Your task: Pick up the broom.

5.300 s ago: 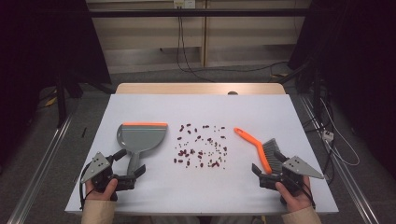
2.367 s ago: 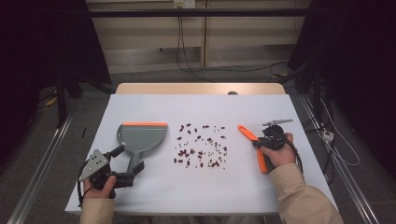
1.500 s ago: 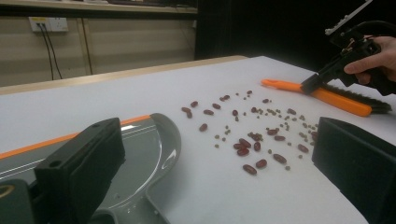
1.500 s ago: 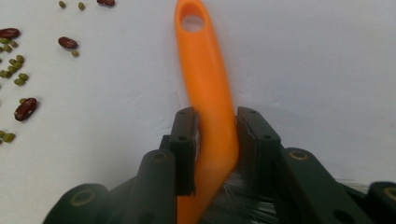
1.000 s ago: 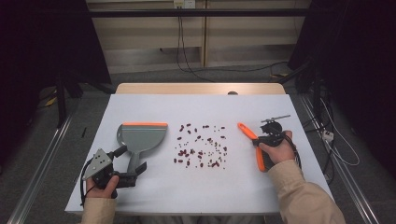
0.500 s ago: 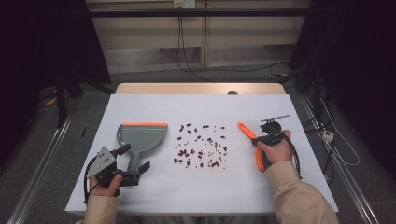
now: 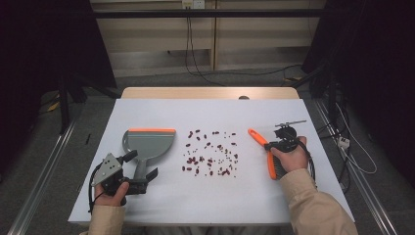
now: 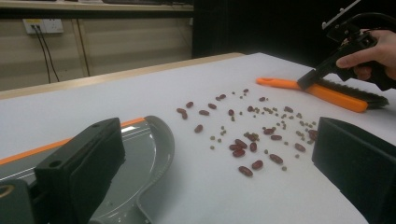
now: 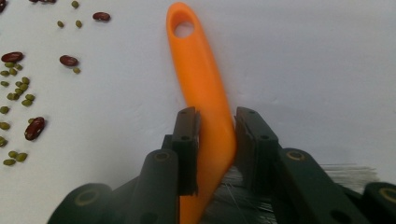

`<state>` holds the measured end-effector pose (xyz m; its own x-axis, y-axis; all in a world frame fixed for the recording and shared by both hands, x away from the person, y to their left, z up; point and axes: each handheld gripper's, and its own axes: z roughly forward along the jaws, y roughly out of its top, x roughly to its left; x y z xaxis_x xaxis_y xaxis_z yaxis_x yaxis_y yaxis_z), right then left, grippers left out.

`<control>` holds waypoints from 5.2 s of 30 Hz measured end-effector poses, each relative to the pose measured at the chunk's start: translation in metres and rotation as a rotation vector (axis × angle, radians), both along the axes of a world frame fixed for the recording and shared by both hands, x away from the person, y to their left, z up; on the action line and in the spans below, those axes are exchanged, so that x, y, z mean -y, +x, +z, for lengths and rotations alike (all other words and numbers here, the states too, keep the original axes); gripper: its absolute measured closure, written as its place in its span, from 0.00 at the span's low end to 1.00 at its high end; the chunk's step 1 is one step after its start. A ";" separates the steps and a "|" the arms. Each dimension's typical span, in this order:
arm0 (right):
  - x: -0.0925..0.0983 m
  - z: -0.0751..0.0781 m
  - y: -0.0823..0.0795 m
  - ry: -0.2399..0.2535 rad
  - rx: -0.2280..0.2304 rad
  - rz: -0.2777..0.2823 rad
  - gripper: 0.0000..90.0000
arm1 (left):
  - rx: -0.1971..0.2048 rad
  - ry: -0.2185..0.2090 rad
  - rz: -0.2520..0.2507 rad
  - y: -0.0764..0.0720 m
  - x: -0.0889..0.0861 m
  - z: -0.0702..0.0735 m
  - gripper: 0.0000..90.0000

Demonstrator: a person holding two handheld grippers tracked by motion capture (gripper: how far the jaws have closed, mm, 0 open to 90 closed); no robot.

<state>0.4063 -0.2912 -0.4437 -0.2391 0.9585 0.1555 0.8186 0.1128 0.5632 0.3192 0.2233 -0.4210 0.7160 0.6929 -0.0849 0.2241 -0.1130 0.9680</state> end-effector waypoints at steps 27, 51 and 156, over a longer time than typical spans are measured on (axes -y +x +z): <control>-0.022 0.002 0.014 -0.101 -0.073 0.008 0.74 | -0.015 0.010 -0.018 0.005 0.004 -0.003 0.02; -0.013 0.016 0.007 -0.044 0.015 0.055 0.77 | 0.005 0.022 -0.017 0.005 0.010 0.003 0.02; -0.049 0.067 -0.042 0.266 0.353 0.079 0.77 | -0.026 -0.011 -0.092 0.037 0.143 0.032 0.17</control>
